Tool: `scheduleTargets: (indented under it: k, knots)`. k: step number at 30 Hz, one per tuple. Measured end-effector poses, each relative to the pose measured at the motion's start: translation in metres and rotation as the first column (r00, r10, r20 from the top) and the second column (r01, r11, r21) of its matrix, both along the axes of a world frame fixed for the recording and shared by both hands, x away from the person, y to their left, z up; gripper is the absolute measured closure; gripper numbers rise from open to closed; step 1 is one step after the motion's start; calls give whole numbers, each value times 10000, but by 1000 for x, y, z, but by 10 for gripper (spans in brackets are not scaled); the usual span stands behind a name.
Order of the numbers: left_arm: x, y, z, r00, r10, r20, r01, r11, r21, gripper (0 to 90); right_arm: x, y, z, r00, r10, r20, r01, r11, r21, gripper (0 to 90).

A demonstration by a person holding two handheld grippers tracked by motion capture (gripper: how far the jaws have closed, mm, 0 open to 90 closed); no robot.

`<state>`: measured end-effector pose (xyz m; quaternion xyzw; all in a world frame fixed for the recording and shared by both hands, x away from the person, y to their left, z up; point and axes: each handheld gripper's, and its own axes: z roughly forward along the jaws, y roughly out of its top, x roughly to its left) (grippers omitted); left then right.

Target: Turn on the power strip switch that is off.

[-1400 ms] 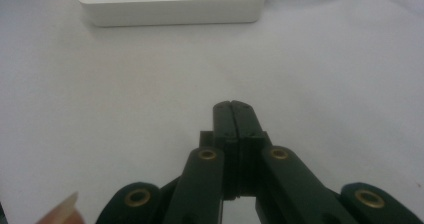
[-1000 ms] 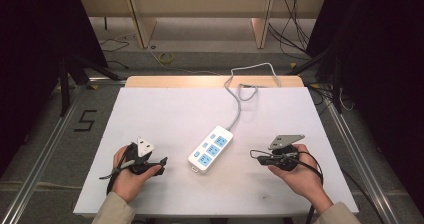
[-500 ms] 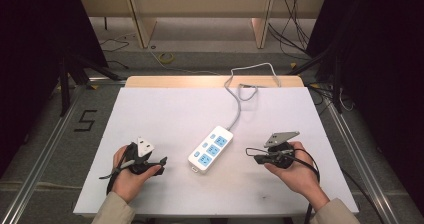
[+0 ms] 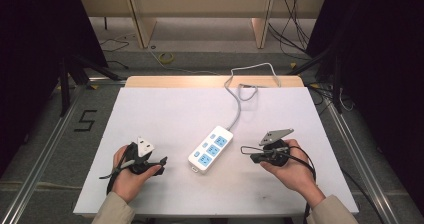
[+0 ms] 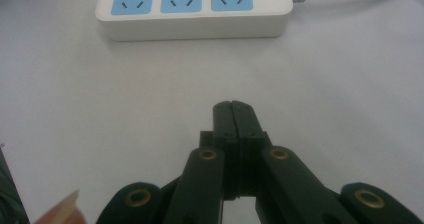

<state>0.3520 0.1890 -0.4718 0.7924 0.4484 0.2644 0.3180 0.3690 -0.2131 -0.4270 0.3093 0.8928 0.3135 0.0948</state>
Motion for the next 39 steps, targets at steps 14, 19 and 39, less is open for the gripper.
scheduleTargets:
  k: [14,19,39]
  knots:
    - [0,0,0,10000,-8,21,8,10000,22,210,4,8,3,9999,68,-129,-69,9999,-125,900]
    - [0,0,1,10000,-5,11,5,10000,16,210,5,10,3,9997,133,-184,-136,9997,-197,900]
    - [0,0,1,10000,8,68,-9,10000,81,211,12,21,9,9988,235,-440,-256,9985,-480,900]
